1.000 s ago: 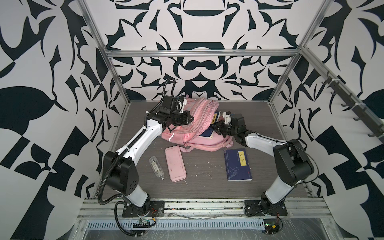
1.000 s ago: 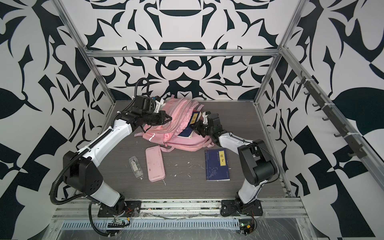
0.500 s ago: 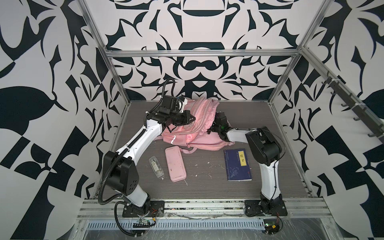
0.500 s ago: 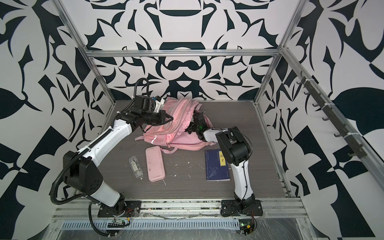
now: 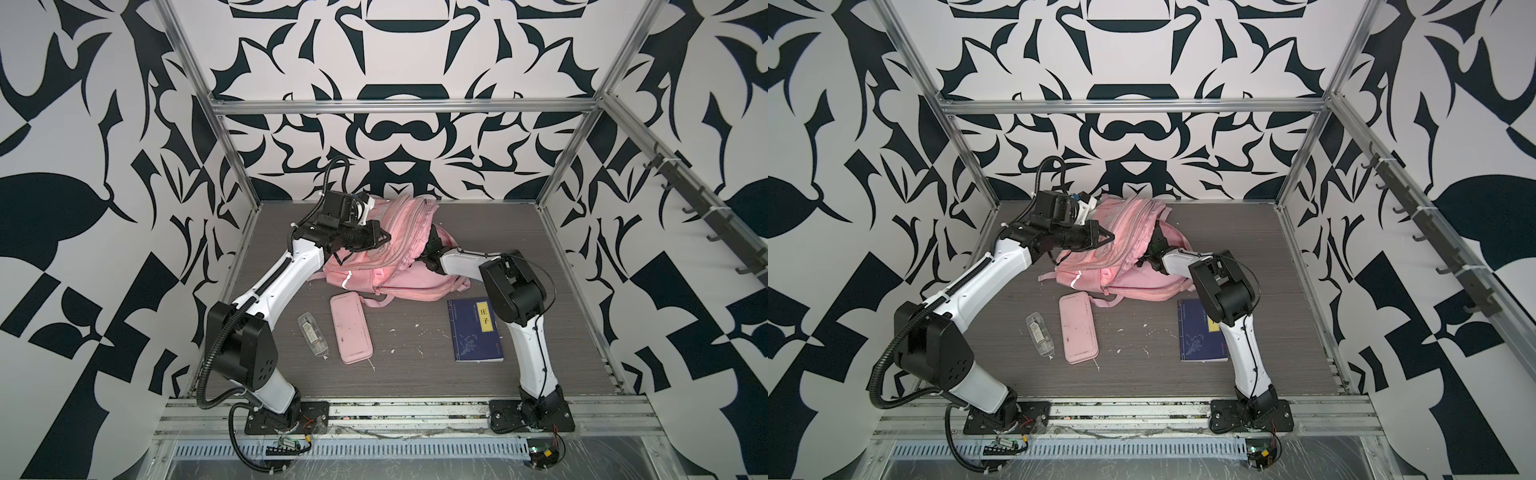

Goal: Pack the student bag

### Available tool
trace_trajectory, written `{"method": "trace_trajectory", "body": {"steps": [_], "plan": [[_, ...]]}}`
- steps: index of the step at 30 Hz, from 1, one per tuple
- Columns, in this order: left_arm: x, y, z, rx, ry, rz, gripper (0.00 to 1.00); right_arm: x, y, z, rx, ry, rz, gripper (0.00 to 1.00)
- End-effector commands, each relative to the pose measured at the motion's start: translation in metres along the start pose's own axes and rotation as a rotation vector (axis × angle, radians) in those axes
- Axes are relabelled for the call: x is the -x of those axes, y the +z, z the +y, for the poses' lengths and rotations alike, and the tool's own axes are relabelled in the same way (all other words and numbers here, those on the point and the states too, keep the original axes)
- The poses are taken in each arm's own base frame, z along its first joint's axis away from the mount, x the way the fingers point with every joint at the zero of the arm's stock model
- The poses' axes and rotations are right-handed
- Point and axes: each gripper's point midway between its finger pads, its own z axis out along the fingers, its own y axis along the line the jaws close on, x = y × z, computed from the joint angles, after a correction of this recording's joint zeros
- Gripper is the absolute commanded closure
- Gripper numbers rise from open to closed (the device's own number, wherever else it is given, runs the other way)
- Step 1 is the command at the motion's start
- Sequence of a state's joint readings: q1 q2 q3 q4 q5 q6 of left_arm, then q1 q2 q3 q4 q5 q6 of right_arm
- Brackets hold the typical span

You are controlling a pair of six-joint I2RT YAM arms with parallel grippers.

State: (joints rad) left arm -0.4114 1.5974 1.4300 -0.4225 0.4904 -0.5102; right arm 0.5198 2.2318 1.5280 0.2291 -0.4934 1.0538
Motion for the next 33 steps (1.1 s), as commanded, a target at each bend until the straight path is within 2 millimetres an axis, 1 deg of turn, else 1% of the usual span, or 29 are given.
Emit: {"method": "trace_trajectory", "body": {"steps": [1, 3, 7, 14, 19, 21, 26, 32, 33], "plan": [[0.02, -0.009, -0.021, -0.095, 0.055, -0.074, 1.0, 0.01, -0.027, 0.028, -0.088, -0.127, -0.009, 0.47], [0.021, -0.011, -0.018, -0.092, 0.052, -0.082, 1.0, 0.01, -0.031, 0.029, -0.116, -0.156, -0.002, 0.38], [0.022, -0.011, -0.012, -0.085, 0.038, -0.086, 1.0, 0.01, -0.044, 0.031, -0.156, -0.199, -0.003, 0.28], [0.022, -0.006, -0.005, -0.079, 0.022, -0.083, 1.0, 0.006, -0.074, 0.026, -0.229, -0.241, -0.027, 0.25], [0.022, -0.002, 0.002, -0.058, 0.015, -0.083, 1.0, -0.002, -0.099, 0.011, -0.261, -0.23, -0.037, 0.24], [0.021, 0.0, 0.005, -0.045, 0.009, -0.08, 1.0, -0.006, -0.112, 0.006, -0.266, -0.229, -0.048, 0.24], [0.017, 0.01, 0.02, 0.002, -0.005, -0.061, 1.0, -0.019, -0.152, -0.018, -0.332, -0.229, -0.078, 0.26], [0.005, 0.034, 0.032, 0.024, -0.027, -0.006, 1.0, -0.031, -0.21, -0.038, -0.405, -0.251, -0.136, 0.28], [0.003, 0.038, 0.032, 0.024, -0.025, 0.001, 1.0, -0.034, -0.217, -0.041, -0.414, -0.252, -0.139, 0.28]]}}
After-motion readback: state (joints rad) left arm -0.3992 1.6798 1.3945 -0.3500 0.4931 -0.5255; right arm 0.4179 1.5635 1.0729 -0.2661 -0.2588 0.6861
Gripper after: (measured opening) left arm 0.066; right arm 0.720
